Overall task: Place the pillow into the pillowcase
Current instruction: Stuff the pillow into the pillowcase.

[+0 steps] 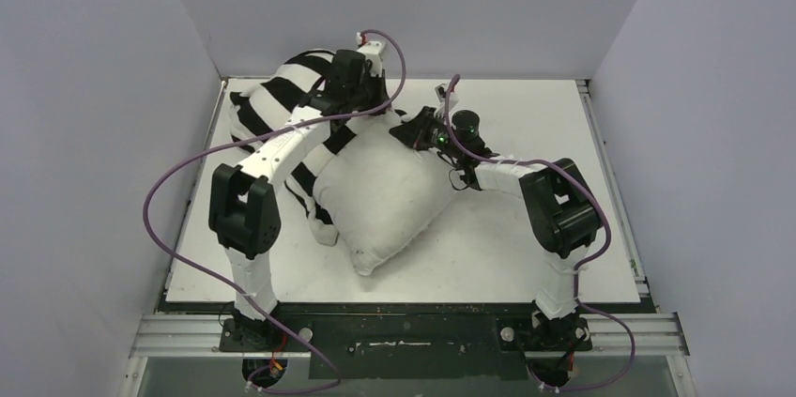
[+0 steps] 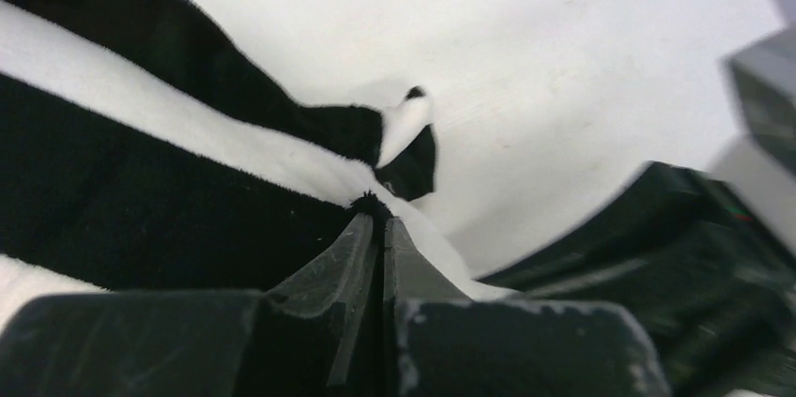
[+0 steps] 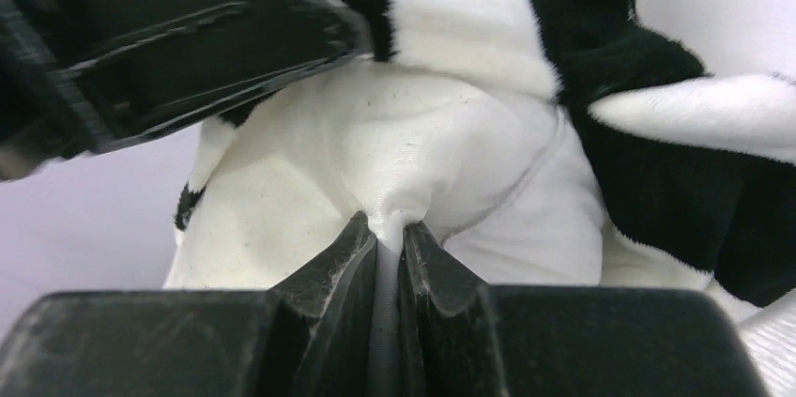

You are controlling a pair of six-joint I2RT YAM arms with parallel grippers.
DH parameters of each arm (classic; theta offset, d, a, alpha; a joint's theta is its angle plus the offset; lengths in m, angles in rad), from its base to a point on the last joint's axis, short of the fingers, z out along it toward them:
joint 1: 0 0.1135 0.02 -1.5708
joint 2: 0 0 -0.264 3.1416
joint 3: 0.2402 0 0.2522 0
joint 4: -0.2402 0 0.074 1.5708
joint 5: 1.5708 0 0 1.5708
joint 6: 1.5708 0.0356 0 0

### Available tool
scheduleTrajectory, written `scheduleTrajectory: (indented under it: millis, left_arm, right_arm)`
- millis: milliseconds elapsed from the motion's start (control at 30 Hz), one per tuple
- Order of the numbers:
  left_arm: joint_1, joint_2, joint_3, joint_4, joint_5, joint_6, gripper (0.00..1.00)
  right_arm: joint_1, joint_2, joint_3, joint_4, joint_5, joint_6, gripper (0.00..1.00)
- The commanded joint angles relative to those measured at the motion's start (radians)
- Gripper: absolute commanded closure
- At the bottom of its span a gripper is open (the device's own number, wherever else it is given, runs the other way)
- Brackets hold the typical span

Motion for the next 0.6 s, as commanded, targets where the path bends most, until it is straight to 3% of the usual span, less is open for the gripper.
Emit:
scheduleTrajectory:
  millis: [0, 333, 467, 567]
  left_arm:
    - [-0.092, -0.188, 0.010, 0.168, 0.206, -0.180, 1.00]
    - [-0.324, -0.359, -0.402, 0.573, 0.140, -0.490, 1.00]
    - [-0.359, -0.371, -0.488, 0.662, 0.093, -0.545, 1.00]
    - [-0.349, -0.354, -0.511, 0.670, 0.065, -0.539, 1.00]
  right_arm:
    - [0.011, -0.013, 0.008, 0.294, 0.067, 0.145, 1.00]
    - [0.009, 0.016, -0.052, 0.415, 0.379, 0.357, 1.00]
    - [0.015, 0.042, -0.073, 0.408, 0.531, 0.398, 1.00]
    - [0.004, 0.075, -0.078, 0.445, 0.537, 0.386, 1.00]
